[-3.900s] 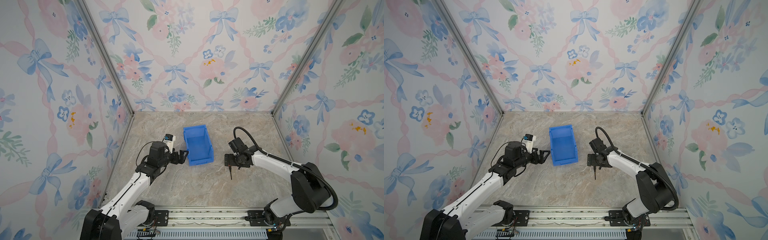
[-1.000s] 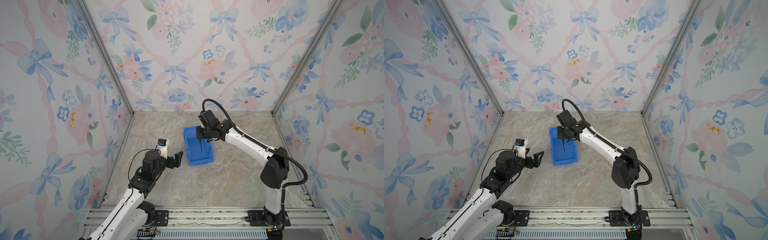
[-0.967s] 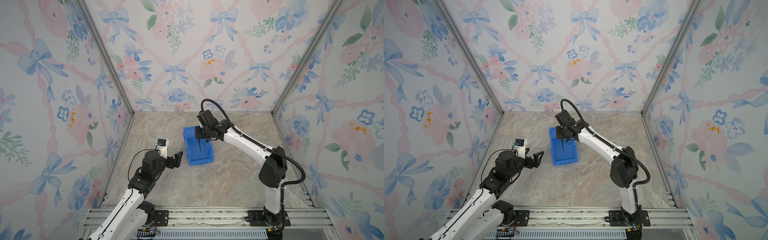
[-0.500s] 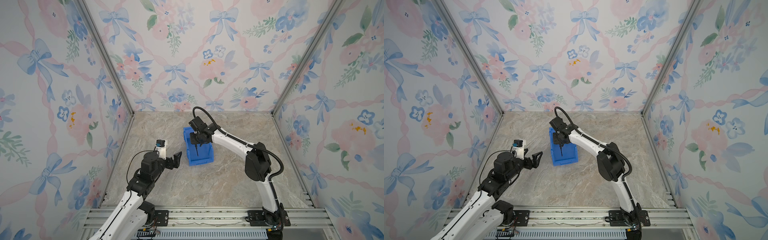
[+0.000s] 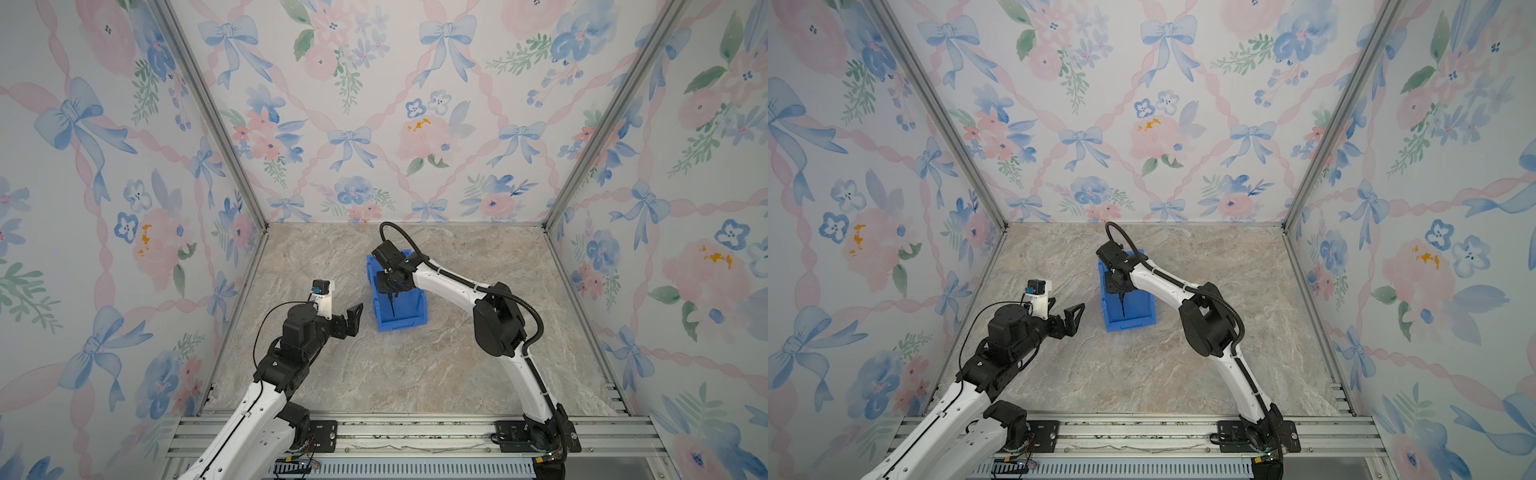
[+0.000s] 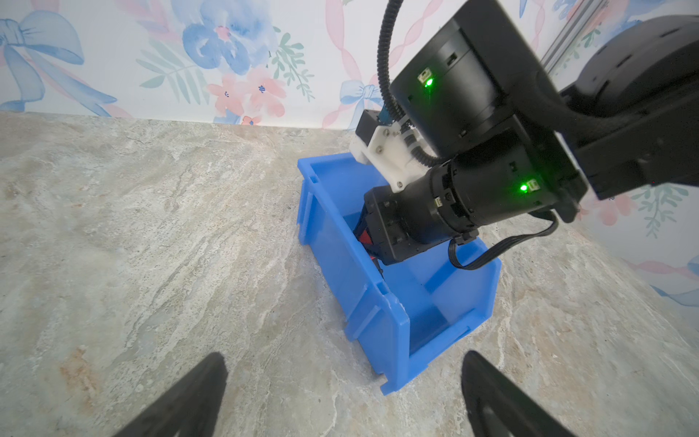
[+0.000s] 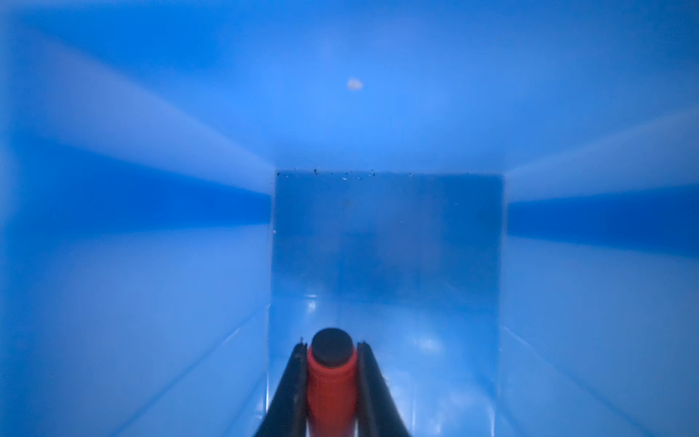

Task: Put the screwdriver in the bin
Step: 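Lower the screwdriver into the blue bin and open the right gripper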

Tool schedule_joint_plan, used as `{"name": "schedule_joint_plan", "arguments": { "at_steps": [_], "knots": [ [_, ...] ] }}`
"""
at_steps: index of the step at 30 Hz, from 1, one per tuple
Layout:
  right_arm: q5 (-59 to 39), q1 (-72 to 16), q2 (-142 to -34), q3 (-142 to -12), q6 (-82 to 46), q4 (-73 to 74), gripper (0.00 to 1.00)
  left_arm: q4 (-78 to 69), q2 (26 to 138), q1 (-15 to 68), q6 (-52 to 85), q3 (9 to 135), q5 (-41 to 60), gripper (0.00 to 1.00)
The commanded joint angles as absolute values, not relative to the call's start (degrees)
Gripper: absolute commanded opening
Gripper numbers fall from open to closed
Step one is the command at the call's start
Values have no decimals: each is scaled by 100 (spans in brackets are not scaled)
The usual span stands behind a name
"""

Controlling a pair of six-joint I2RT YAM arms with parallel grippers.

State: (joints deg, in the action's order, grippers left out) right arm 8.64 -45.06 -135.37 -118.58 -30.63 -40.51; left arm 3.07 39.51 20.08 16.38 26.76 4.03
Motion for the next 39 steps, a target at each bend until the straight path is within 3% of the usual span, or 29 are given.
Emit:
{"name": "schedule_joint_plan", "arguments": {
  "at_steps": [1,11,26,39],
  "knots": [
    [1015,-4477,-13717,-12135,-3023,-4271,12,268,3891,2022,1662,2566,341,98],
    [970,-4436,-13968,-12122,-3167,-4263,17,228,3877,2022,1678,2566,270,98],
    [982,-4428,-13951,-11971,-3229,-4131,33,163,3681,2006,1644,2508,98,97],
    [1028,-4426,-13095,-11465,-3164,-3846,39,166,3569,1950,1627,2501,34,98]
  ]
}}
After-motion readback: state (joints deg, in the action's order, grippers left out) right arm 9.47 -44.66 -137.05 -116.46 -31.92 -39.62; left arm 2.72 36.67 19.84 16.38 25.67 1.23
